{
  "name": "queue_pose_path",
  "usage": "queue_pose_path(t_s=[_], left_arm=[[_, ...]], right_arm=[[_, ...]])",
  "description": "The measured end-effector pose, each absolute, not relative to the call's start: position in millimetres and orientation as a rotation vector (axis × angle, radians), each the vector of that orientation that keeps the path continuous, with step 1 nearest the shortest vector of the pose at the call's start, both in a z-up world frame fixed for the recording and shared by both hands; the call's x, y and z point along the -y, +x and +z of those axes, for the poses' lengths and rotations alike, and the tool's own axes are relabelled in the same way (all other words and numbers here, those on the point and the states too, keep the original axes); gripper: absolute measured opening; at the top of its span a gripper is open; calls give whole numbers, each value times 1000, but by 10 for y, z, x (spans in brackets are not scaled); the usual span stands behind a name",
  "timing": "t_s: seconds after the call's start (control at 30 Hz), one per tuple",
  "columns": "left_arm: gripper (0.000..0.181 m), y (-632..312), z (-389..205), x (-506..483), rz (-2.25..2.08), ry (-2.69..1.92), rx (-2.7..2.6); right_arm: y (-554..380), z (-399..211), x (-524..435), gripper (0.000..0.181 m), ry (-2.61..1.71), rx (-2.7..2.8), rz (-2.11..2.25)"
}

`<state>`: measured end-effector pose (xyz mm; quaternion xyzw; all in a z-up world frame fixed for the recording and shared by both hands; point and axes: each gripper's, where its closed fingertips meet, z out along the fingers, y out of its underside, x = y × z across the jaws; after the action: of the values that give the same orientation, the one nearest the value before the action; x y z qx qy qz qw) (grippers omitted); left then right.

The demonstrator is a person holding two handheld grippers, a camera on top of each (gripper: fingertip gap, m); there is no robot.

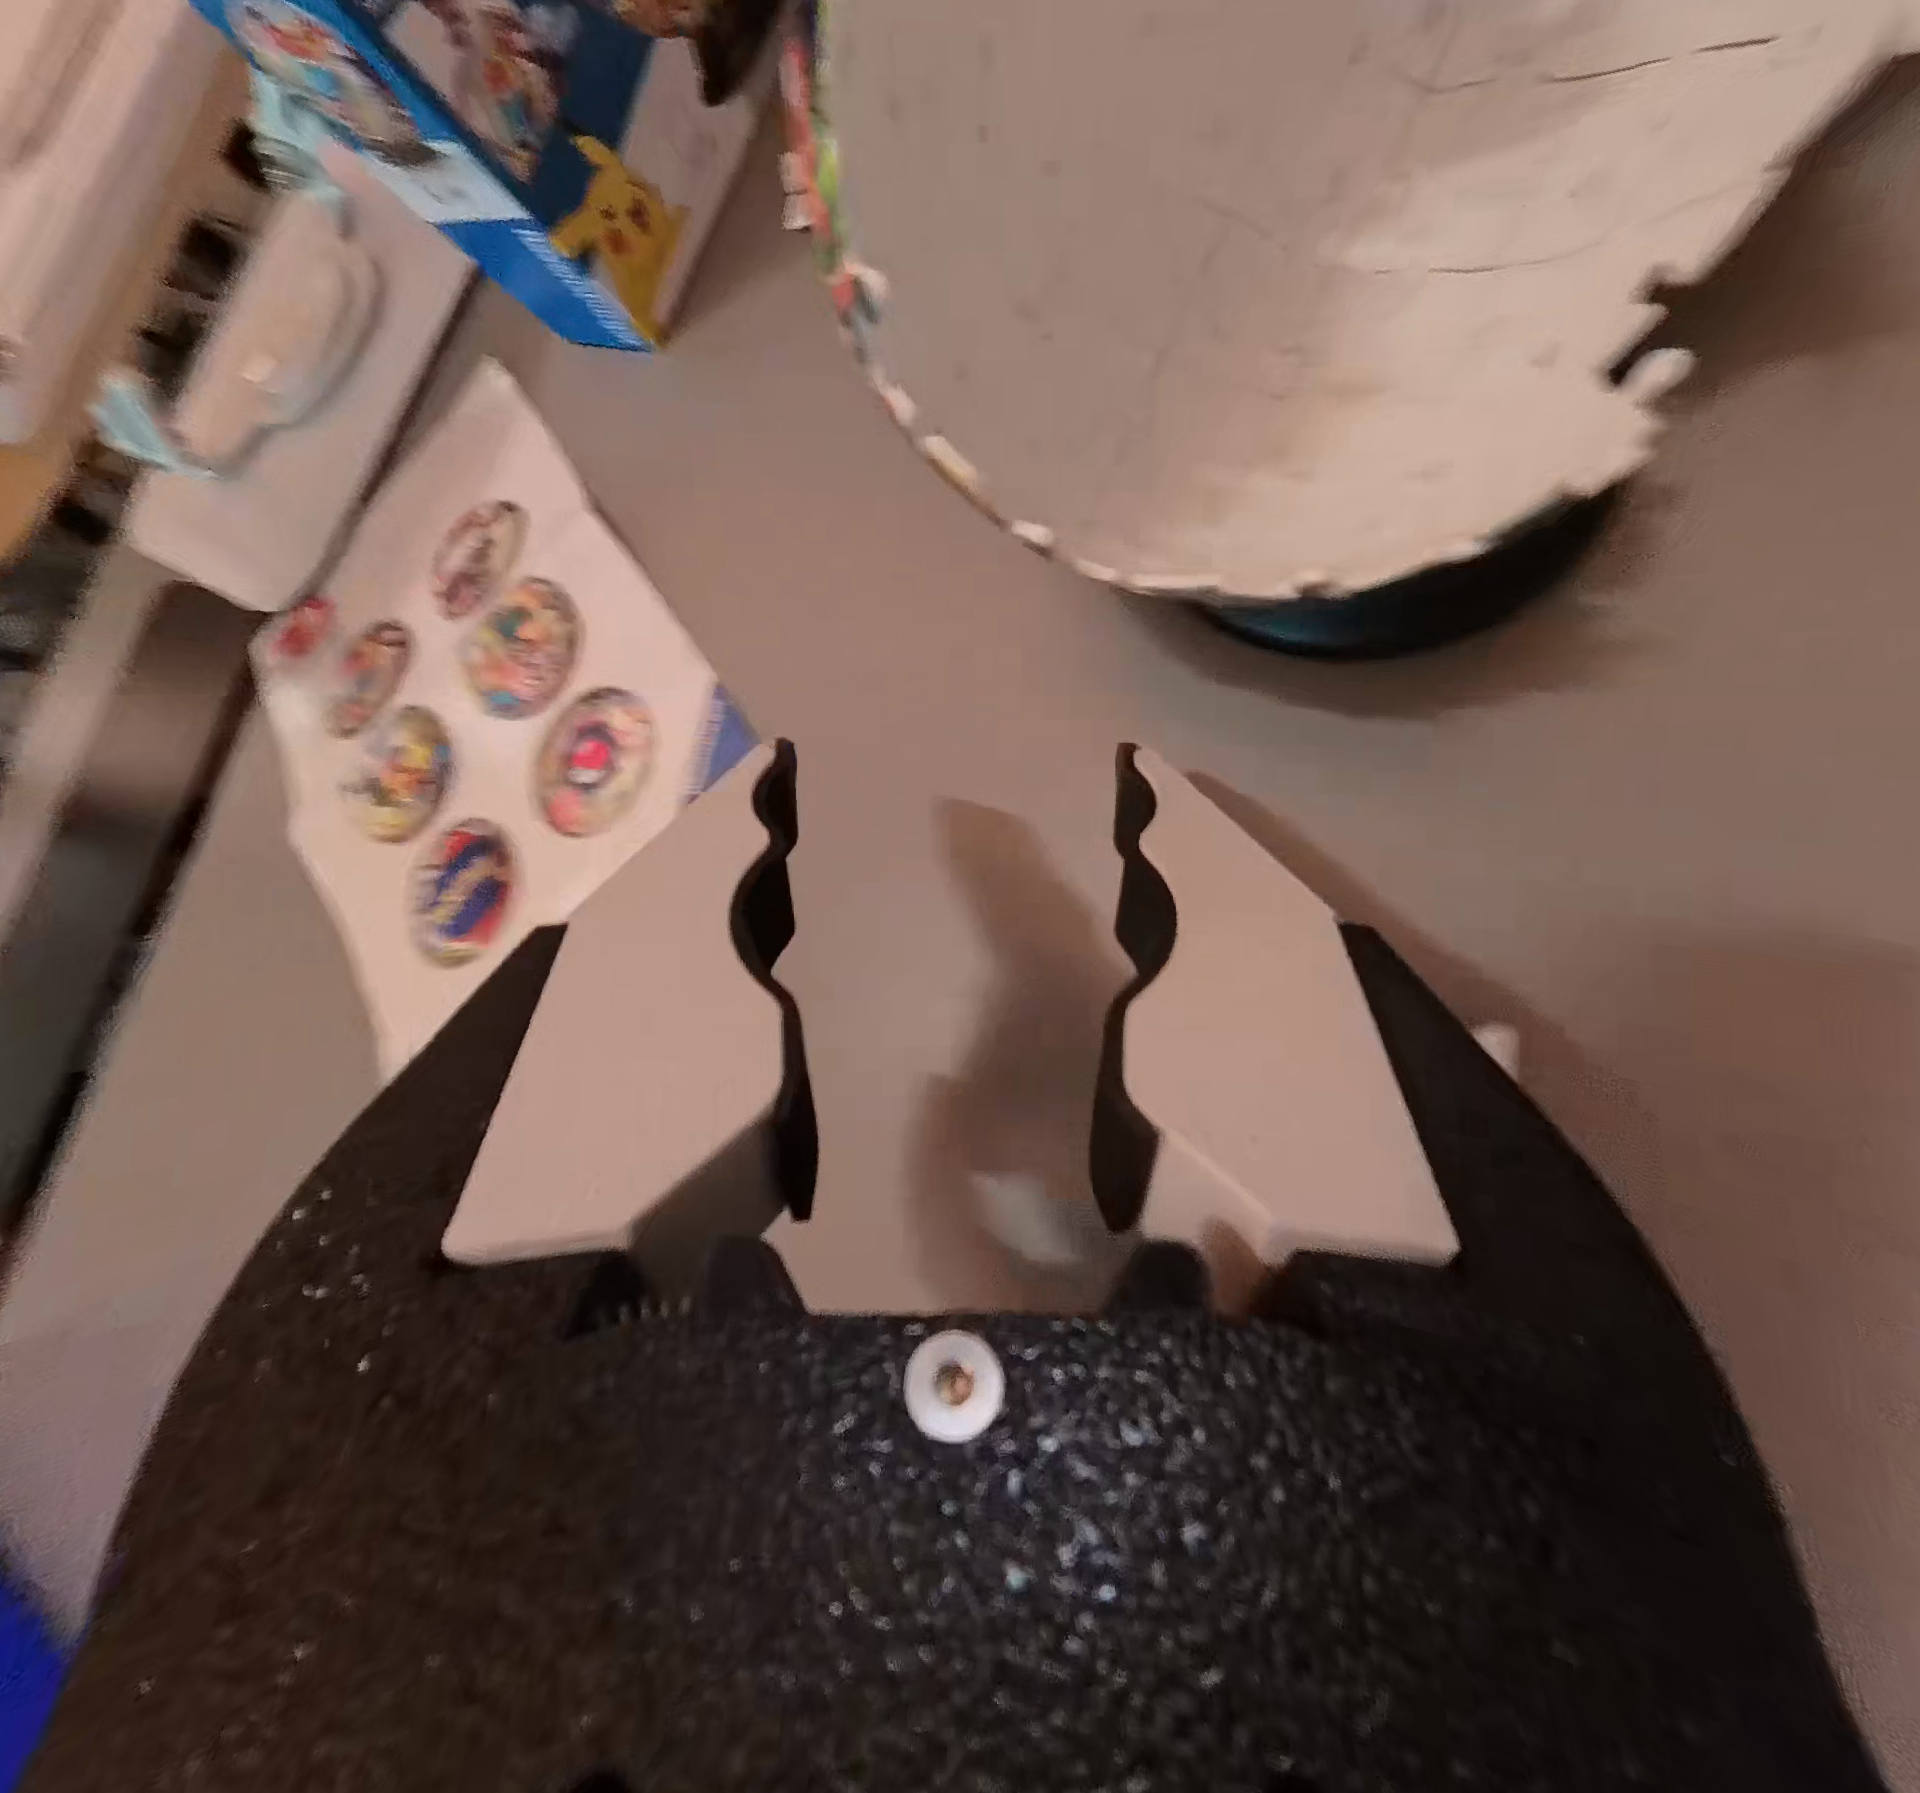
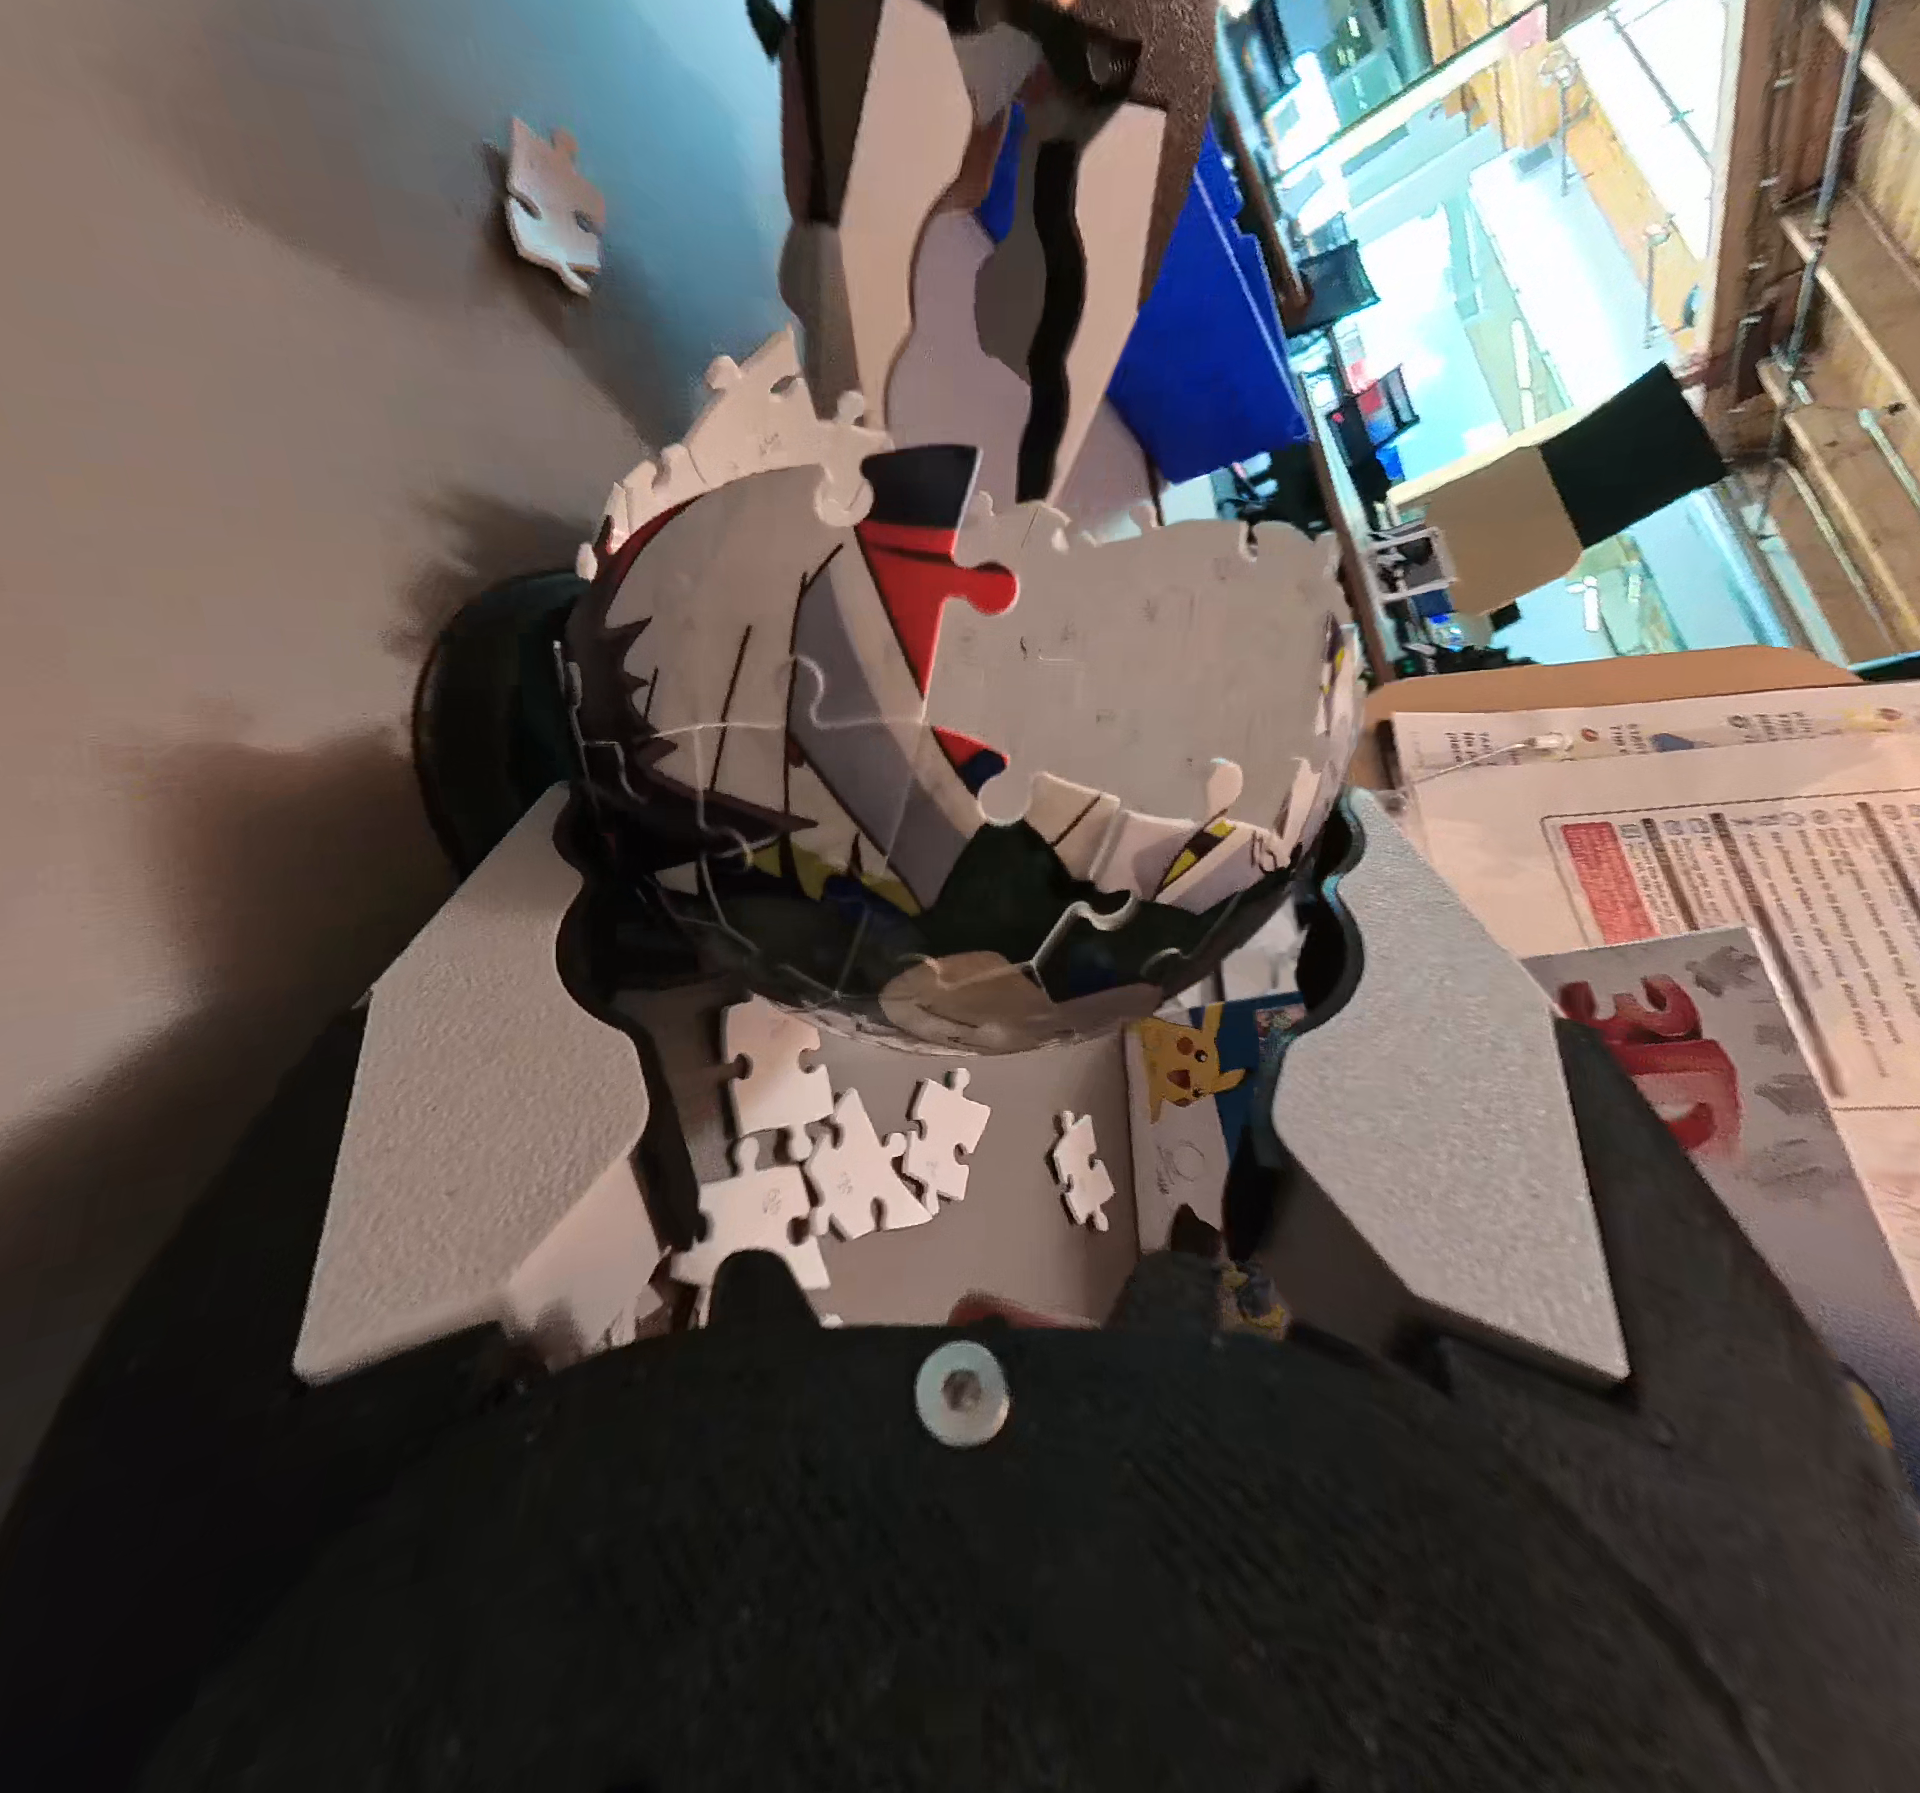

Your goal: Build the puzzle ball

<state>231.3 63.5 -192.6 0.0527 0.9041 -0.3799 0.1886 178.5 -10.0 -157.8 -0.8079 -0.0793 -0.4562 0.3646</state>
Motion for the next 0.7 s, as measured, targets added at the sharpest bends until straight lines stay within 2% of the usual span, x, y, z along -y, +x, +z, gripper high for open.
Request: queue_pose_path(t_s=[0.17, 0.43, 0.7], left_arm=[[72, 1873, -2112, -580, -1171, 242, -2696], [74, 1870, -2171, -498, -1175, 249, -2743], [75, 1923, -2002, -555, -1214, 185, -2688]], right_arm=[[1733, -1639, 102, 134, -2119, 222, -1010], [1876, -1773, 140, 130, -2194, 102, -1005], [1697, -1762, 264, 130, -2244, 107, -815]])
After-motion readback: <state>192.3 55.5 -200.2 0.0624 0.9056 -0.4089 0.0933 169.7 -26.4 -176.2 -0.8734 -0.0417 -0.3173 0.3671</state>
